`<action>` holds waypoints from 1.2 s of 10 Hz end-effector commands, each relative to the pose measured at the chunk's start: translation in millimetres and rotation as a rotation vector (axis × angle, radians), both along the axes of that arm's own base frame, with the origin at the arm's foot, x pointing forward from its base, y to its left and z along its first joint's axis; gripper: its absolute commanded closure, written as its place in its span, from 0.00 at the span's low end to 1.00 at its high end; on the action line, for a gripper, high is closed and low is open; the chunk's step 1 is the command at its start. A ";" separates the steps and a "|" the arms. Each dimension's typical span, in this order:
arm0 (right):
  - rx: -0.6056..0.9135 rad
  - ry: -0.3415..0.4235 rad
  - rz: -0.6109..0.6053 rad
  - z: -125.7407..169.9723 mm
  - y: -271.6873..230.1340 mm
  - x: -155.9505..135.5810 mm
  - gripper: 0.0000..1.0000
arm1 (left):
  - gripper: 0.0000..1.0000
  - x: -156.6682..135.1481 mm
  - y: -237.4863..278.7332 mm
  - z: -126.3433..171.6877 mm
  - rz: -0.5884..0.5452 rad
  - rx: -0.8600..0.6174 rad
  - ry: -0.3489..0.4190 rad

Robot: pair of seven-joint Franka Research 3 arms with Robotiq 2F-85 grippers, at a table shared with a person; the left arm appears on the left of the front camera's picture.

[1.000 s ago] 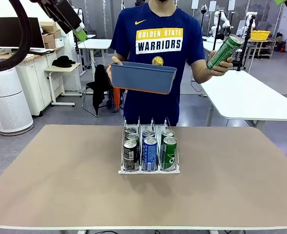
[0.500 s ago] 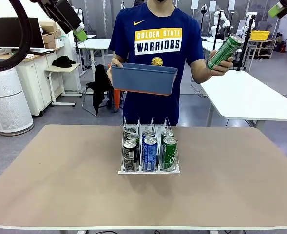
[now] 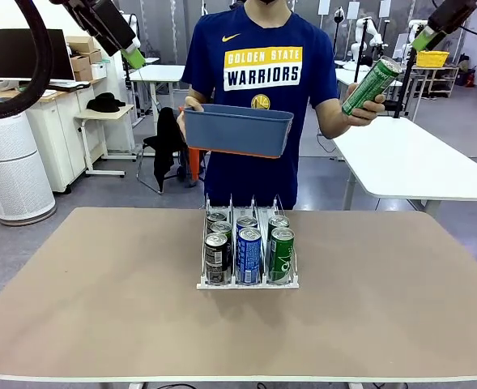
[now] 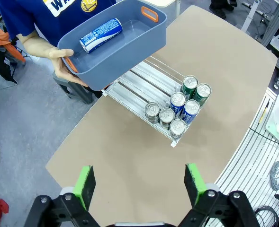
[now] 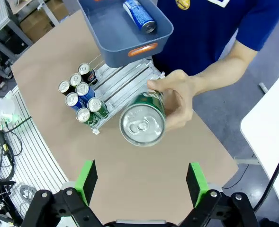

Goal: Fill the beverage cans into the dispenser.
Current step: Pick up the Sprite handed by the human.

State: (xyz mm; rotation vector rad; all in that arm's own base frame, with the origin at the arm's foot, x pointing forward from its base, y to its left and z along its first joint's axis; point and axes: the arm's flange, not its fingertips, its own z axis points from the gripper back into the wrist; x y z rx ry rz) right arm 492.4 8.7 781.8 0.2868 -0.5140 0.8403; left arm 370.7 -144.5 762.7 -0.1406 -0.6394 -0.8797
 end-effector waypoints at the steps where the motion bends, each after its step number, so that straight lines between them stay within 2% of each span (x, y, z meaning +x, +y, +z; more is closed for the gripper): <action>1: -0.065 -0.035 0.000 -2.6 10.2 -2.0 0.00 | 0.00 -0.6 0.9 -0.5 0.003 -0.001 0.008; 5: -0.071 -0.096 -0.019 -15.9 28.4 6.5 0.00 | 0.00 -0.6 0.9 -0.5 0.003 -0.001 0.008; 12: 0.020 -0.043 0.040 -26.1 32.4 27.8 0.00 | 0.00 -0.6 0.9 -0.5 0.003 -0.001 0.008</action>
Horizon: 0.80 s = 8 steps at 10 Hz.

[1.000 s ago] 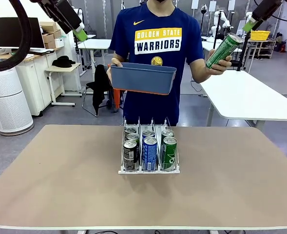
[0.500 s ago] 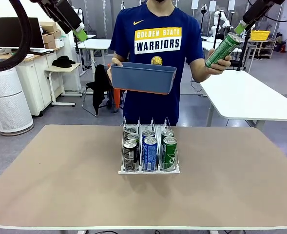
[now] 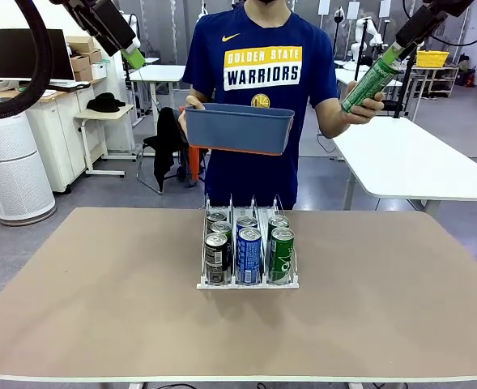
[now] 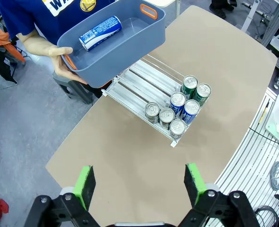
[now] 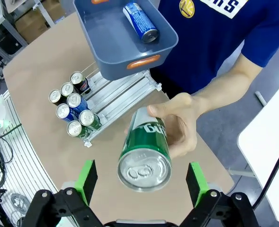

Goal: Fill the beverage cans into the dispenser.
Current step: Pick up the Sprite handed by the human.

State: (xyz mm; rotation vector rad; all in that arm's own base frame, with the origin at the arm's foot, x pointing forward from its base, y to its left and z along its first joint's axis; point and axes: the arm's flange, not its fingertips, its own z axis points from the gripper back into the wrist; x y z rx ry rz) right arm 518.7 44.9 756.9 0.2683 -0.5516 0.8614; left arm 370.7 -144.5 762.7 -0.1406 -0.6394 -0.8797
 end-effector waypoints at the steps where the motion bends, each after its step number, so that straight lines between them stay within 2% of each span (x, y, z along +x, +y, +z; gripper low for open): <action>1: 0.022 0.008 0.029 -5.4 -2.2 3.0 0.00 | 0.00 -0.5 1.0 -0.5 0.003 -0.001 0.008; 8: 0.008 0.054 0.044 -27.6 -0.8 9.1 0.00 | 0.00 -0.5 1.0 -0.5 0.003 -0.001 0.008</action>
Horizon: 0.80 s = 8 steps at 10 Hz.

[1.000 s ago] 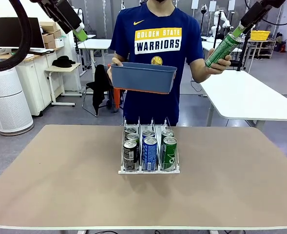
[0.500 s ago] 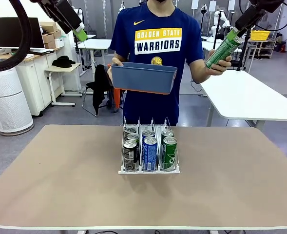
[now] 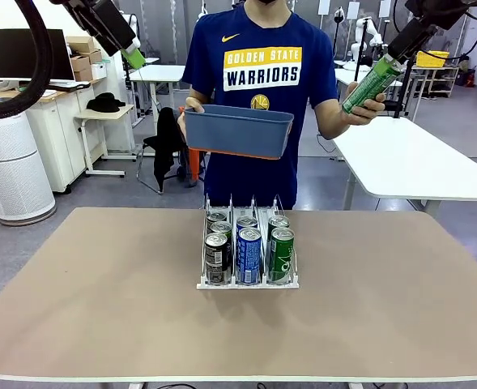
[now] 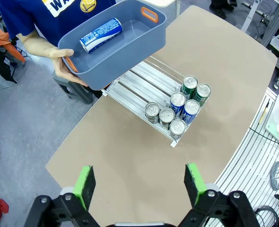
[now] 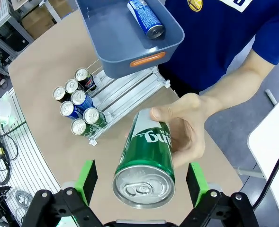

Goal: Fill the beverage cans into the dispenser.
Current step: Pick up the Sprite handed by the human.

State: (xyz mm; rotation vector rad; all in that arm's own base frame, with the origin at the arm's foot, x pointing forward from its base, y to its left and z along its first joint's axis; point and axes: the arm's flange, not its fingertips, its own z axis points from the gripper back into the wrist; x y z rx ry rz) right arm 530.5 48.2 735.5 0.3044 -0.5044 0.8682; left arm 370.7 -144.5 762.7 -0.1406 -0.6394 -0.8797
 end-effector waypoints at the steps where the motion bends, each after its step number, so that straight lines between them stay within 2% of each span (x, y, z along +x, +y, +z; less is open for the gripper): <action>1: 0.001 0.009 0.023 -10.6 -4.1 -3.7 0.00 | 0.00 -0.5 1.0 -0.5 0.003 -0.001 0.008; 4: -0.003 0.020 0.014 -19.4 -1.8 -4.2 0.00 | 0.00 -0.5 1.0 -0.5 0.003 -0.001 0.008; 5: 0.012 0.003 -0.006 -20.1 -1.1 -1.7 0.00 | 0.00 -0.5 1.0 -0.5 0.003 -0.001 0.008; 6: -0.001 0.028 0.001 -12.6 -0.5 1.4 0.00 | 0.00 -0.5 1.0 -0.5 0.003 -0.001 0.008; 8: -0.001 0.028 0.001 -12.6 -0.5 1.4 0.00 | 0.00 -0.5 1.0 -0.5 0.003 -0.001 0.008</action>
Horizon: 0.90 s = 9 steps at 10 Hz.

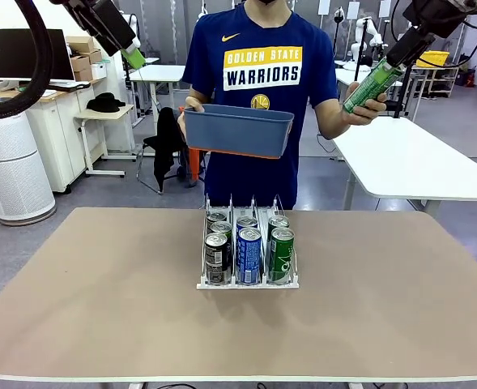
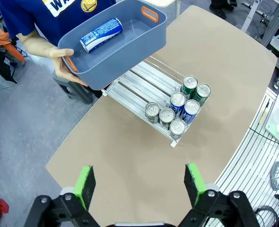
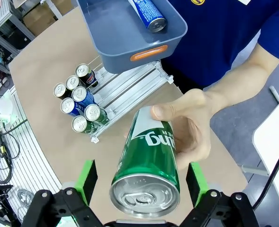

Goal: Fill the beverage cans into the dispenser.
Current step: Pick up the Sprite handed by the human.

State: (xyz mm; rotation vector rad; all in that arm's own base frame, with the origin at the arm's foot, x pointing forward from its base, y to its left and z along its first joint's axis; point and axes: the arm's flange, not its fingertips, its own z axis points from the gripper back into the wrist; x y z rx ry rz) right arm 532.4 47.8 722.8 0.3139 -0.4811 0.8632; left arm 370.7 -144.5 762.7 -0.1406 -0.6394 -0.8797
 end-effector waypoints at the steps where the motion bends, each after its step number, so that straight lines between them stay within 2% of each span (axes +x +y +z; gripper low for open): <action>1: 0.000 0.003 0.002 0.1 -0.2 -0.5 0.00 | 0.00 -0.5 1.0 -0.5 0.003 -0.001 0.008; 2: 0.000 0.003 0.002 0.1 -0.2 -0.5 0.00 | 0.00 -0.5 1.0 -0.5 0.003 -0.001 0.008; 3: 0.000 -0.001 0.000 0.7 0.0 -0.1 0.56 | 0.00 -0.5 1.0 -0.5 0.003 -0.001 0.008; 4: 0.024 -0.006 -0.033 0.0 -0.9 1.7 0.58 | 0.00 -0.5 1.0 -0.5 0.003 -0.001 0.008; 5: 0.024 -0.006 -0.046 0.0 -1.1 0.6 1.00 | 0.00 -0.5 1.0 -0.5 0.003 -0.001 0.008; 7: 0.014 -0.004 -0.050 0.9 -1.6 0.3 1.00 | 0.00 -0.5 1.0 -0.5 0.003 -0.001 0.008; 8: 0.011 -0.004 -0.052 1.0 -1.1 -1.2 0.84 | 0.00 -0.5 1.0 -0.5 0.003 -0.001 0.008; 9: 0.010 -0.009 -0.054 1.8 -1.7 -1.6 0.93 | 0.00 -0.5 1.0 -0.5 0.003 -0.001 0.008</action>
